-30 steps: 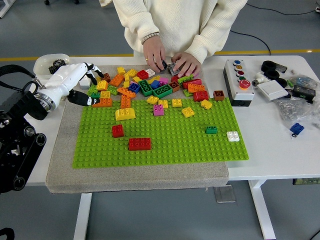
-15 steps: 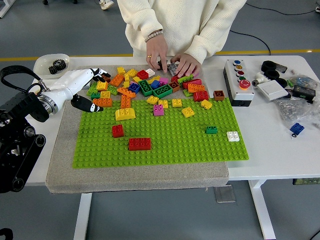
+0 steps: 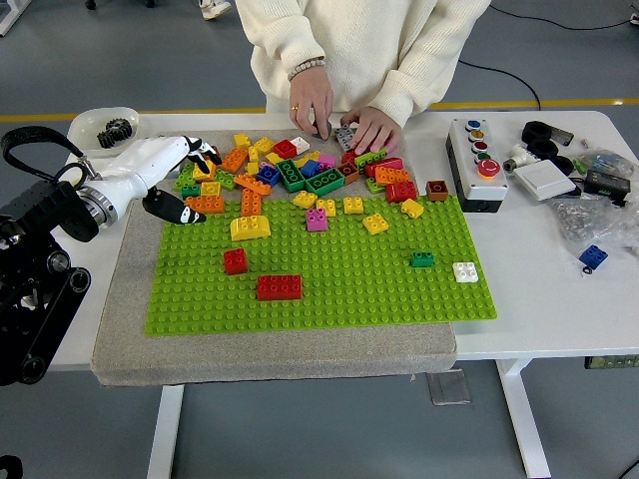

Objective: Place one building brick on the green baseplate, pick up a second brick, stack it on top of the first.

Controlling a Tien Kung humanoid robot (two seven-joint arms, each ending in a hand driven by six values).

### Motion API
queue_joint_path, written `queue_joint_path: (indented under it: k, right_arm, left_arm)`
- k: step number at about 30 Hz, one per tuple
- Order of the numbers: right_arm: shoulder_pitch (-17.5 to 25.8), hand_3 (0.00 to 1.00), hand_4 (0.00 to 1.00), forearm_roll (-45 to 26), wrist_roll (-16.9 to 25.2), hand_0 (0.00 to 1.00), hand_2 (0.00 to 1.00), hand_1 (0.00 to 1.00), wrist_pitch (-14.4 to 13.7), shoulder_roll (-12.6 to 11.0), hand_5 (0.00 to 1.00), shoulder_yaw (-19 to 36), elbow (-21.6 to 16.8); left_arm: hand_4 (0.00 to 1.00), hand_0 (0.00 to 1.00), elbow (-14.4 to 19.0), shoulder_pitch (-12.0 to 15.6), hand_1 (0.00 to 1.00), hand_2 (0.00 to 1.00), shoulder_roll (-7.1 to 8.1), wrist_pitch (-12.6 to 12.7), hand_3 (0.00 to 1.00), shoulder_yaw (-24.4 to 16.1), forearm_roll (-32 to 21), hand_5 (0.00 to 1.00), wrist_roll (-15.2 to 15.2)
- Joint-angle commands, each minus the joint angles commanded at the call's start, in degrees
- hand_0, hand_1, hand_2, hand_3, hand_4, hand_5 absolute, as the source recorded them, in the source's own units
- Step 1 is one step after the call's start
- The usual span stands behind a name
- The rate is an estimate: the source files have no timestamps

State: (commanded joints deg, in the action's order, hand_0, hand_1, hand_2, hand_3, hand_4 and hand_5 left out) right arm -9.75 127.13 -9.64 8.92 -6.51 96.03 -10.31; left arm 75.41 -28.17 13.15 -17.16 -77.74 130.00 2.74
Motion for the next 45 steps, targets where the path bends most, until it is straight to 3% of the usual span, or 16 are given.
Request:
queue_joint_path:
  k: [1, 12, 13, 18, 19, 27, 45]
  right_arm:
    - [-0.03, 0.613, 0.847, 0.01, -0.01, 0.747, 0.725, 0.655, 0.01, -0.03, 0.335, 0.04, 0.0]
    - [-0.14, 0.614, 0.848, 0.14, 0.06, 0.747, 0.725, 0.656, 0.08, -0.11, 0.334, -0.14, 0.0]
    - [-0.11, 0.615, 0.849, 0.19, 0.07, 0.747, 0.725, 0.655, 0.09, -0.13, 0.334, -0.16, 0.0]
    - [-0.03, 0.615, 0.849, 0.51, 0.04, 0.747, 0.725, 0.655, 0.18, -0.15, 0.334, -0.13, 0.0]
    - [-0.02, 0.615, 0.85, 0.57, 0.04, 0.747, 0.725, 0.657, 0.2, -0.14, 0.336, -0.14, 0.0]
    - [-0.05, 0.616, 0.851, 1.02, 0.03, 0.746, 0.725, 0.657, 0.26, -0.16, 0.337, -0.12, 0.0]
    - [-0.04, 0.617, 0.854, 1.36, 0.06, 0.747, 0.725, 0.656, 0.3, -0.18, 0.34, -0.08, 0.0]
  left_arm:
    - [0.901, 0.766, 0.01, -0.1, 0.621, 0.488, 0.01, -0.21, 0.523, 0.03, 0.0, 0.002, -0.13]
    - [0.888, 0.756, 0.14, -0.86, 0.6, 0.491, -0.02, -2.51, 0.529, -0.2, 0.0, 0.002, -0.1]
    - [0.932, 0.765, 0.25, -0.81, 0.616, 0.52, 0.05, -3.41, 0.59, -0.17, 0.0, 0.002, -0.07]
    - [0.932, 0.765, 0.88, -0.18, 0.616, 0.52, 0.29, -7.41, 0.59, 0.67, 0.0, 0.002, -0.35]
    - [0.998, 0.781, 1.02, 0.01, 0.658, 0.56, 0.3, -8.2, 0.674, 0.83, 0.0, 0.002, -0.45]
    - [0.998, 0.781, 1.91, 1.06, 0.662, 0.569, -0.18, -12.44, 0.688, 2.1, 0.0, 0.018, -2.23]
    - [0.998, 0.779, 0.26, 1.56, 0.665, 0.578, -2.08, -12.06, 0.695, 2.42, 0.0, 0.022, -2.97]
